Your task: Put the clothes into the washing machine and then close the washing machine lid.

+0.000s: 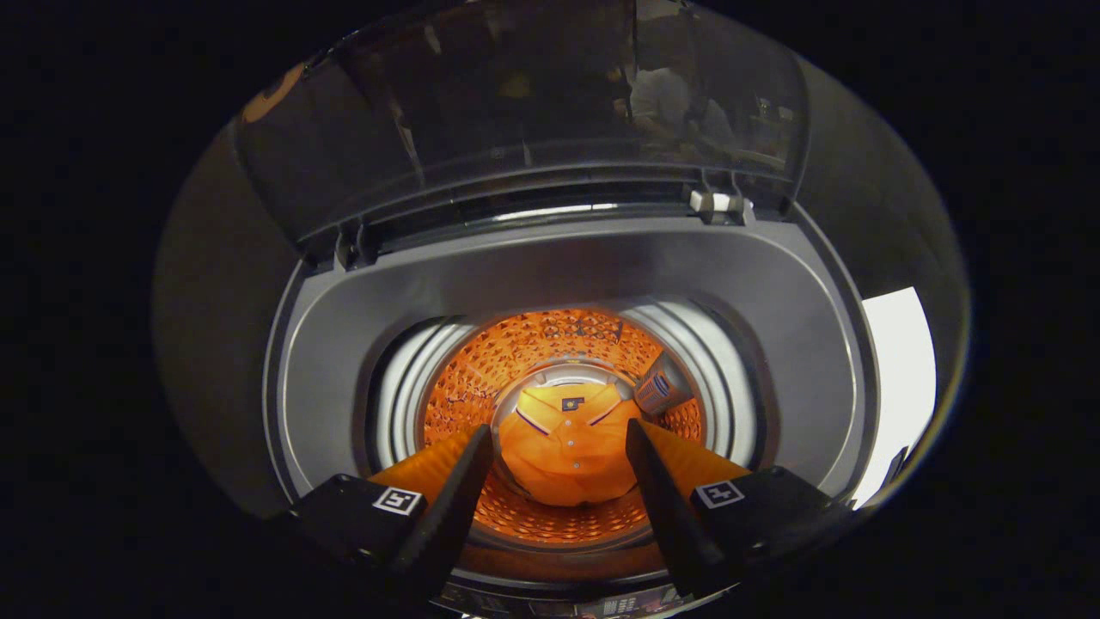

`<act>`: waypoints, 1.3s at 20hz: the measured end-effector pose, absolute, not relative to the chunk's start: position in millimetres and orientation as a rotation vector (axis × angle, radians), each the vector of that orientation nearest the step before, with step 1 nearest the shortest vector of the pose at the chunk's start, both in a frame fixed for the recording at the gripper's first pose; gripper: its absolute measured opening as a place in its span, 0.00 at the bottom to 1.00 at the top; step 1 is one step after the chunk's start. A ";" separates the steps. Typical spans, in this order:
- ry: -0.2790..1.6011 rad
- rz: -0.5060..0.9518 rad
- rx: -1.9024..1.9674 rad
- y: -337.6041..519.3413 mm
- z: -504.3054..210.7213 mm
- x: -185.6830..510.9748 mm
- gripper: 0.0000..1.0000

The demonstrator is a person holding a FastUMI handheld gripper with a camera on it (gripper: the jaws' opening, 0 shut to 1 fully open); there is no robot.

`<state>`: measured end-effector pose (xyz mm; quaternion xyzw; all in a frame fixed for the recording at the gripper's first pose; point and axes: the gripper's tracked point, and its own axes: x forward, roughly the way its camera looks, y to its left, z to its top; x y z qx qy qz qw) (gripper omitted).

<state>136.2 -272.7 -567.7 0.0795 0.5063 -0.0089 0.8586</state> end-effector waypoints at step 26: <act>0.469 0.038 0.135 -278.9 -249.1 264.6 0.99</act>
